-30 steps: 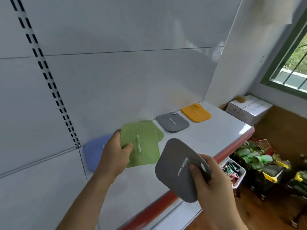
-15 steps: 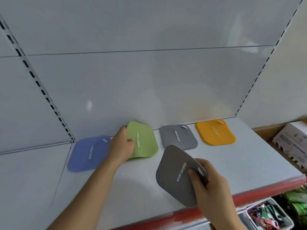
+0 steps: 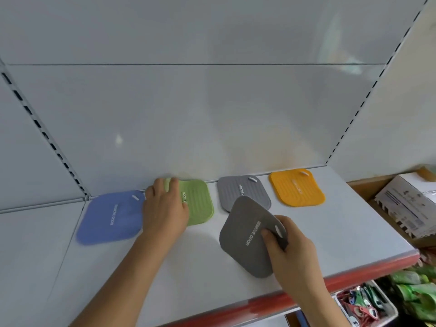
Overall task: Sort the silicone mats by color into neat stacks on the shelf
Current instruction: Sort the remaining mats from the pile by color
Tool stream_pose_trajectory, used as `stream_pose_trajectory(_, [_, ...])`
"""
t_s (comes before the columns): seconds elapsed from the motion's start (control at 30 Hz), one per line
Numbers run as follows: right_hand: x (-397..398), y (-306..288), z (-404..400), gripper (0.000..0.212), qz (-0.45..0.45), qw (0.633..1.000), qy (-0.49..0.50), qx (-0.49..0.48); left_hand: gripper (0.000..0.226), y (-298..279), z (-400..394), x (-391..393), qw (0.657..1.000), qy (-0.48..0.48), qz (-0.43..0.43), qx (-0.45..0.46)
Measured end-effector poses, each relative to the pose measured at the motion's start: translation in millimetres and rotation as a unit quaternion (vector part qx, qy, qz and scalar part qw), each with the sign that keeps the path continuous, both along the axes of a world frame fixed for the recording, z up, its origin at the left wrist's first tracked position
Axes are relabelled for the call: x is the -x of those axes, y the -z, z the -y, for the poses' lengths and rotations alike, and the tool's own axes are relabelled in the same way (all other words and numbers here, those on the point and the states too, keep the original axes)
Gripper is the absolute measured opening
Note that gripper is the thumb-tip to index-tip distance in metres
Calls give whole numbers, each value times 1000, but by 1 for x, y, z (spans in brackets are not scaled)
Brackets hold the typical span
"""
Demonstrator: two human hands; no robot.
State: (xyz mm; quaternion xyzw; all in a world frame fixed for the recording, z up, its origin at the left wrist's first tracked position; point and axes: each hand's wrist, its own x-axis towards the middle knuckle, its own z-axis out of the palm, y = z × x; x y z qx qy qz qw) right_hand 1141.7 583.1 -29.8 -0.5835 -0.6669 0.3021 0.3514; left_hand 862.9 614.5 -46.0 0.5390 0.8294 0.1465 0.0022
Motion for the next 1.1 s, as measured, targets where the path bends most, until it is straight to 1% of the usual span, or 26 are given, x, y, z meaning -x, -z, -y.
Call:
stream_pose_trajectory(0.07, [-1,-4,-8,28,-24,999,20,10,49,1,1,1,1000,12,-27,-7])
stream_pose_trajectory(0.13, [1,-10,-20,23,-50,998,33,11,43,2,4,-2,999,31,-27,-5])
stream_pose_trajectory(0.2, [5,-16,-36,17,-73,996,45,11,43,4,9,-6,998,52,-25,-5])
stream_pose_trajectory(0.27, [14,-19,-57,18,-139,988,60,22,46,2,13,-8,997,66,-17,-20])
stream_pose_trajectory(0.33, [27,-17,-80,21,-222,970,78,52,47,-2,16,-10,997,70,-14,-33])
stream_pose_trajectory(0.37, [34,-15,-91,21,-246,963,86,69,46,-4,17,-11,997,68,-13,-40])
stream_pose_trajectory(0.4, [39,-12,-101,20,-248,961,89,85,46,-6,19,-12,997,64,-9,-47])
stream_pose_trajectory(0.43, [44,-6,-109,19,-232,964,85,102,46,-8,20,-14,997,58,-5,-51])
stream_pose_trajectory(0.47, [46,-1,-115,18,-192,972,74,113,46,-9,21,-15,997,53,-2,-53])
stream_pose_trajectory(0.53, [44,6,-122,8,-41,994,42,97,46,-11,20,-19,997,44,0,-58])
stream_pose_trajectory(0.57, [40,8,-124,6,32,996,27,80,46,-12,19,-21,997,41,0,-59])
stream_pose_trajectory(0.6, [37,7,-125,10,85,994,14,67,45,-13,18,-24,998,38,2,-59])
stream_pose_trajectory(0.63, [32,8,-127,12,118,991,-2,56,44,-13,16,-27,998,36,5,-58])
stream_pose_trajectory(0.73, [25,9,-130,14,185,982,-36,31,44,-13,13,-38,998,29,3,-48])
stream_pose_trajectory(0.8, [23,9,-129,21,254,966,-54,1,44,-12,13,-45,999,25,-2,-36])
stream_pose_trajectory(0.87, [22,9,-125,30,299,952,-50,-25,44,-10,15,-49,999,25,-9,-20])
stream_pose_trajectory(1.0, [10,15,-119,51,362,923,-23,-126,38,-4,23,-54,999,21,-24,-1])
stream_pose_trajectory(1.03, [7,17,-118,55,366,918,-22,-147,39,-4,26,-55,1000,19,-22,-6])
stream_pose_trajectory(1.1, [4,18,-116,57,343,922,-30,-179,39,-5,32,-56,999,16,-21,-23])
